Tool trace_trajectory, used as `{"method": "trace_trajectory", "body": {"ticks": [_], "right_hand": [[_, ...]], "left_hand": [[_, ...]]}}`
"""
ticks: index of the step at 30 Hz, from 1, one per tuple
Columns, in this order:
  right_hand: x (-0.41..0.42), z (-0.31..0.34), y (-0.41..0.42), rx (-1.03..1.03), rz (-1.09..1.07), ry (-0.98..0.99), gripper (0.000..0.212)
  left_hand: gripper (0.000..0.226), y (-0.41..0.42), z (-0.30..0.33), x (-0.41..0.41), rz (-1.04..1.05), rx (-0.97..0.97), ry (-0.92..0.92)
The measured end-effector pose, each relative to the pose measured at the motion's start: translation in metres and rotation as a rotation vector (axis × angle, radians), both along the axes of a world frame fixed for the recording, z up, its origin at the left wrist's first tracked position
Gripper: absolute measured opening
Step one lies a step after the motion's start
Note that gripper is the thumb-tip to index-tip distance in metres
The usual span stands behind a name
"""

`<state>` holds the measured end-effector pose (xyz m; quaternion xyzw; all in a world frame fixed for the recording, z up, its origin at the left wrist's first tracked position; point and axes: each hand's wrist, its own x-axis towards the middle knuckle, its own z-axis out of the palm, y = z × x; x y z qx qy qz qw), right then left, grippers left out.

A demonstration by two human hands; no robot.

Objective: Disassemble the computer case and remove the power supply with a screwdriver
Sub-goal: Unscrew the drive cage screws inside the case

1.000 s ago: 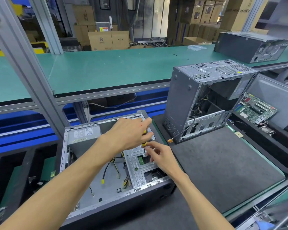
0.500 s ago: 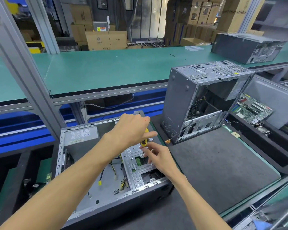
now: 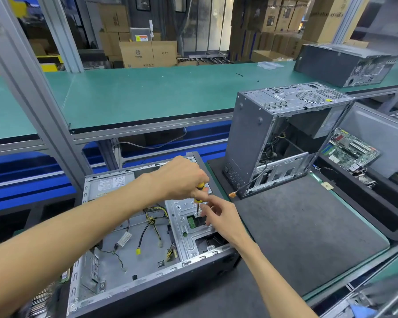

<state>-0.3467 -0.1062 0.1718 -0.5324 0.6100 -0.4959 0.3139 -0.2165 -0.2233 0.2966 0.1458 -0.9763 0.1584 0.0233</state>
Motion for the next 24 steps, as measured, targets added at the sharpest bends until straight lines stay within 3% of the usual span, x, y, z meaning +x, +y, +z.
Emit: {"method": "trace_trajectory", "body": {"ticks": [6, 13, 16, 20, 24], "right_hand": [[-0.003, 0.004, 0.004, -0.002, -0.015, -0.081, 0.023], [0.002, 0.0, -0.004, -0.011, -0.006, 0.017, 0.011], [0.0, -0.005, -0.006, -0.036, -0.022, 0.056, 0.008], [-0.001, -0.008, -0.008, -0.055, -0.025, 0.108, 0.006], [0.0, -0.012, -0.011, -0.05, 0.004, 0.1, 0.007]], "left_hand": [[0.047, 0.01, -0.01, -0.008, 0.199, 0.06, 0.114], [0.048, 0.024, -0.007, 0.0, 0.431, 0.032, 0.192], [0.041, 0.035, -0.007, 0.006, 0.34, 0.037, 0.177], [0.031, 0.048, -0.003, 0.016, 0.113, 0.286, 0.164], [0.033, 0.042, 0.006, 0.019, 0.154, 0.329, 0.084]]}}
